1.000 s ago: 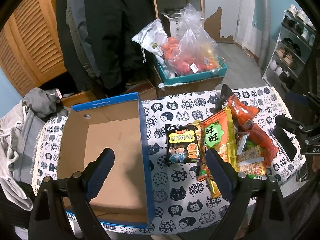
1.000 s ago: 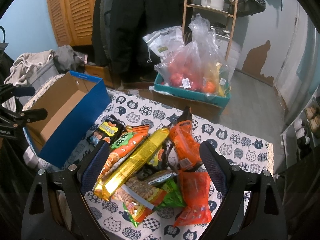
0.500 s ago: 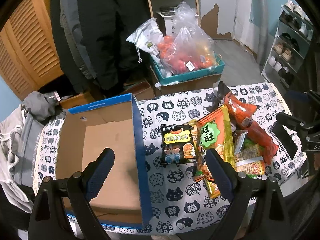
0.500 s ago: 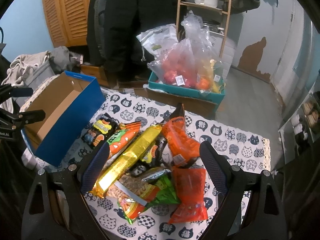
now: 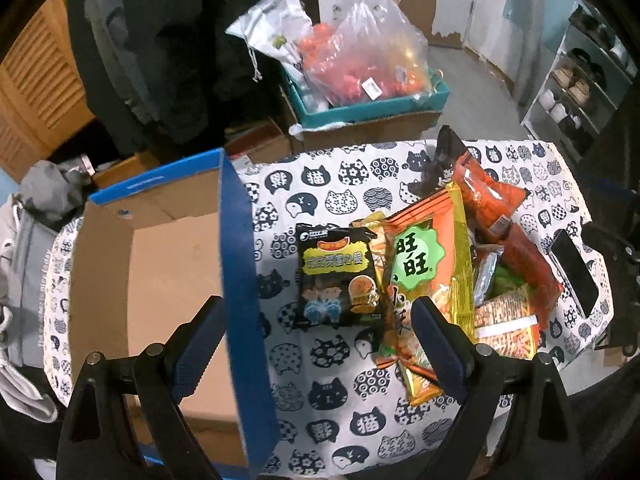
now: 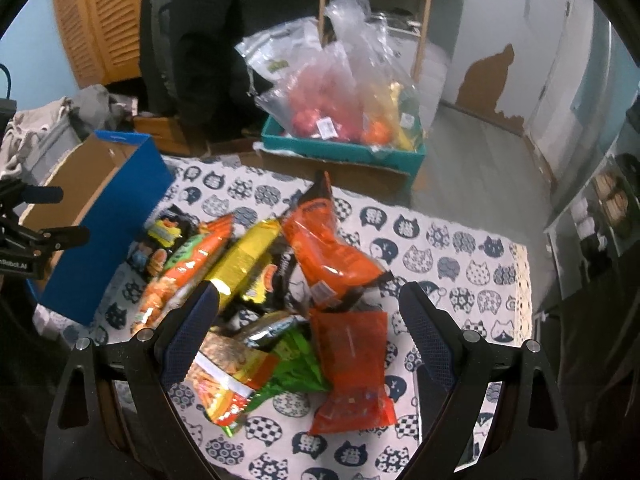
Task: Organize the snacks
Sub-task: 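Grasp the black Bibizan bag with the left tool while the right tool grasps an orange bag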
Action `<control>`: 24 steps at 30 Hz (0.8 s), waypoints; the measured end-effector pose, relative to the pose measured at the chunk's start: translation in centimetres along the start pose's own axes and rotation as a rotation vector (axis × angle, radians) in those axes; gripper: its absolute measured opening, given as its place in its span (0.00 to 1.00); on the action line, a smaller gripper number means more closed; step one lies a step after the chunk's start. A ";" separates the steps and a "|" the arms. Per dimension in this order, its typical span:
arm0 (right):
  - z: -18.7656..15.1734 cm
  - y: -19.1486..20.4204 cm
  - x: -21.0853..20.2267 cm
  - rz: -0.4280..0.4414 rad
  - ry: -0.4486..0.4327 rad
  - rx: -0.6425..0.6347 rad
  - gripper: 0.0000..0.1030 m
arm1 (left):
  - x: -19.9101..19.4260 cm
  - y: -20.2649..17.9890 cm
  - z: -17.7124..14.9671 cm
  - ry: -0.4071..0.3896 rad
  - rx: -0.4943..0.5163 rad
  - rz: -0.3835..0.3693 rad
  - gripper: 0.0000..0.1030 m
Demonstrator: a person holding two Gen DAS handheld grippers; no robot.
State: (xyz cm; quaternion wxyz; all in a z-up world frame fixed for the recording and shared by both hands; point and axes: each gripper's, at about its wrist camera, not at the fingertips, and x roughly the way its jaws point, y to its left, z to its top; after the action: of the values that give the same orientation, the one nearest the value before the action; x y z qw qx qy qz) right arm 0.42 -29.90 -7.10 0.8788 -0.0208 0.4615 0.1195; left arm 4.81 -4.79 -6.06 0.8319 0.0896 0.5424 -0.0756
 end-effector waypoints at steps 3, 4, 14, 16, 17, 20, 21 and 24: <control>-0.4 -0.9 0.7 -0.012 0.020 0.012 0.87 | 1.3 -0.7 0.6 0.017 0.013 -0.003 0.91; -0.5 -1.3 0.9 -0.016 0.029 0.019 0.87 | 1.7 -1.0 0.8 0.022 0.015 -0.003 0.91; -2.2 -4.1 4.0 -0.045 0.121 0.056 0.87 | 6.7 -1.8 1.6 0.118 -0.015 -0.049 0.91; -2.5 -4.6 4.9 -0.052 0.144 0.062 0.87 | 7.4 -1.9 1.7 0.126 -0.022 -0.044 0.91; -2.7 -4.8 5.2 -0.053 0.152 0.065 0.87 | 7.8 -1.9 1.8 0.129 -0.023 -0.041 0.91; -3.1 -5.3 6.0 -0.057 0.169 0.073 0.87 | 8.7 -2.0 2.1 0.143 -0.025 -0.039 0.91; -3.2 -5.5 6.3 -0.057 0.175 0.076 0.87 | 9.0 -2.0 2.2 0.146 -0.023 -0.042 0.91; -3.5 -5.8 7.1 -0.055 0.191 0.081 0.87 | 10.0 -1.9 2.3 0.164 -0.028 -0.044 0.91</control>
State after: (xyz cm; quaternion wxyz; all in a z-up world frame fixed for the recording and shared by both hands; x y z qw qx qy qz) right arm 2.76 -34.70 -15.33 0.8338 -0.0094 0.5469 0.0742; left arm 10.43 -7.46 -14.49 0.7839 0.0719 0.6117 -0.0784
